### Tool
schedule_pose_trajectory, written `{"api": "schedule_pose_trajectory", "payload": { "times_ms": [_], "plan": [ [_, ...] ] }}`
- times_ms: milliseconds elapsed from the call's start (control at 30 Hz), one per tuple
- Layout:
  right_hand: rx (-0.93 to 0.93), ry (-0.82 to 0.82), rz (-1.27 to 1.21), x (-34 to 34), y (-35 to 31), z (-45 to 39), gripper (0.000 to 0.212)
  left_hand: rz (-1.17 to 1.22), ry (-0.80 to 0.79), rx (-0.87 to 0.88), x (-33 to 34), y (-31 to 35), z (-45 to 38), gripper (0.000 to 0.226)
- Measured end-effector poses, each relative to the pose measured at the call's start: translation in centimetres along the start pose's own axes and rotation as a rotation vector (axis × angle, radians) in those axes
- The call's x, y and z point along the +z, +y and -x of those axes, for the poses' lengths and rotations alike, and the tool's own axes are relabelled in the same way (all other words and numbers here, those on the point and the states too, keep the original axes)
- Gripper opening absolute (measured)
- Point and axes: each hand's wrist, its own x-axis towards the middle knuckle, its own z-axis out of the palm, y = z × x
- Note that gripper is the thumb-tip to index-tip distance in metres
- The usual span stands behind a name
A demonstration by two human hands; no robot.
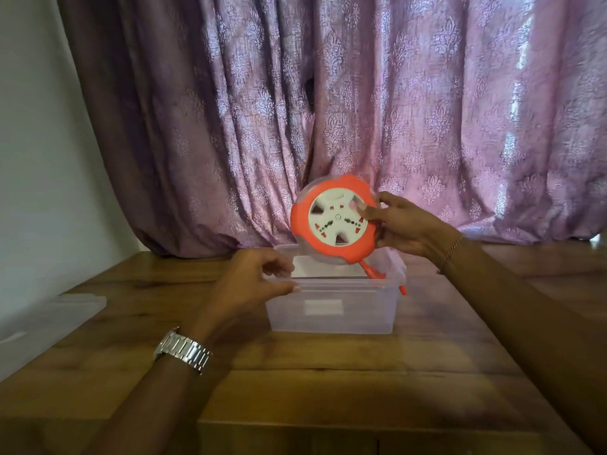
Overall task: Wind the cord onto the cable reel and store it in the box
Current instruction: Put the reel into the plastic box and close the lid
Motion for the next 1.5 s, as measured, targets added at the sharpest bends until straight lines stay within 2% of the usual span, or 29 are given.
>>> {"api": "schedule_pose_trajectory", "payload": {
  "times_ms": [133, 233, 433, 633, 700, 800, 900, 967, 1067, 1167, 1267, 1400, 1500],
  "plan": [
    [0.160, -0.064, 0.208, 1.7, 2.9, -0.7, 0.046, 0.079, 0.015, -0.052, 0.6, -0.3, 0.5, 0.015],
    [0.244, -0.161, 0.314, 2.3, 3.4, -0.9, 0.055, 0.144, -0.001, -0.061, 0.8, -0.6, 0.3, 0.014],
    [0.360, -0.320, 0.246, 2.4, 3.8, -0.7, 0.040, 0.218, -0.058, -0.092, 1.0, -1.1, -0.3, 0.014],
    [0.432, -0.385, 0.247, 2.3, 4.3, -1.2, 0.036, 0.296, -0.051, -0.107, 1.4, -1.3, -0.3, 0.015],
    [0.439, -0.366, 0.353, 2.3, 4.2, -1.6, 0.041, 0.306, -0.045, -0.107, 1.5, -1.3, -0.3, 0.014],
    [0.452, -0.378, 0.648, 1.9, 4.4, -2.5, 0.075, 0.303, -0.042, -0.092, 1.5, -1.2, -0.2, 0.013],
    [0.434, -0.367, 0.933, 1.4, 5.2, -3.8, 0.079, 0.308, -0.034, -0.085, 1.5, -1.4, -0.1, 0.014],
    [0.433, -0.359, 0.978, 1.8, 4.9, -3.4, 0.085, 0.299, -0.024, -0.083, 1.6, -1.5, -0.1, 0.014],
    [0.419, -0.365, 1.012, 2.3, 4.5, -2.7, 0.069, 0.281, -0.021, -0.102, 1.6, -1.5, -0.2, 0.013],
    [0.366, -0.324, 1.094, 2.4, 4.4, -2.5, 0.072, 0.267, -0.021, -0.108, 1.7, -1.3, -0.1, 0.014],
    [0.222, -0.276, 1.322, 3.0, 3.7, -1.8, 0.051, 0.260, -0.029, -0.127, 1.6, -1.2, -0.2, 0.017],
    [-0.169, -0.086, 1.416, 5.2, 1.9, -1.8, 0.034, 0.238, 0.018, -0.143, 0.4, -0.8, 0.0, 0.050],
    [-0.361, -0.040, 1.326, 8.4, 1.2, -3.5, 0.047, 0.099, 0.090, -0.129, -1.8, -1.7, 0.7, 0.070]
  ]
}}
